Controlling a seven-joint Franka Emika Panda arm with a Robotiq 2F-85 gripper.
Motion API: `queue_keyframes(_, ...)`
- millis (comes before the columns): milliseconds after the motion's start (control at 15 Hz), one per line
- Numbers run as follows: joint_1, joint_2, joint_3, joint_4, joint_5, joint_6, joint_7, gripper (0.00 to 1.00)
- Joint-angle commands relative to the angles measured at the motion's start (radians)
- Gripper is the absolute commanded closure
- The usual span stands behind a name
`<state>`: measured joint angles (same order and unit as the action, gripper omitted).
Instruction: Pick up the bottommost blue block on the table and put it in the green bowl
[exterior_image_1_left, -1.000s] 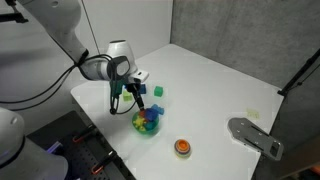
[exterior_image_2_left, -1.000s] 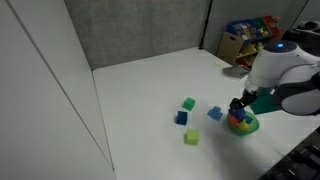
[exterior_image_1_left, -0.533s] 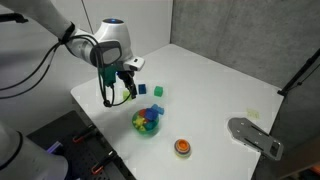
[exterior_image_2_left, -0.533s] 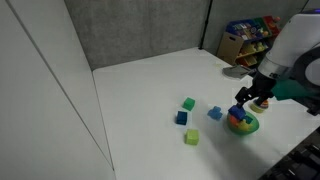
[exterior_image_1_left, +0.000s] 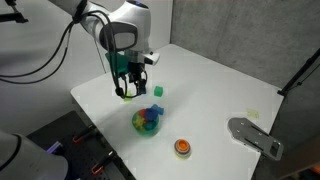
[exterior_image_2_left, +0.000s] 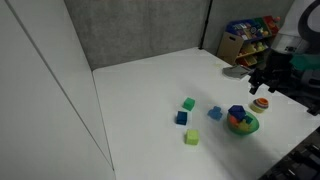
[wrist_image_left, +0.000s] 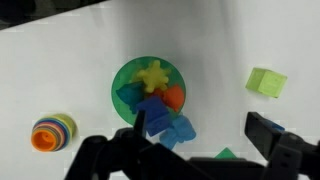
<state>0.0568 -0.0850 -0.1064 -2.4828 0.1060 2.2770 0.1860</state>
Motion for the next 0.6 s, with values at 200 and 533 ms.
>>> queue_keyframes(200, -0.081, -0.043, 0.028, 0.200, -0.125, -0.260, 0.011, 0.00)
queue_keyframes(533, -0.093, -0.089, 0.039, 0.305, -0.182, -0.391, -0.005, 0.00)
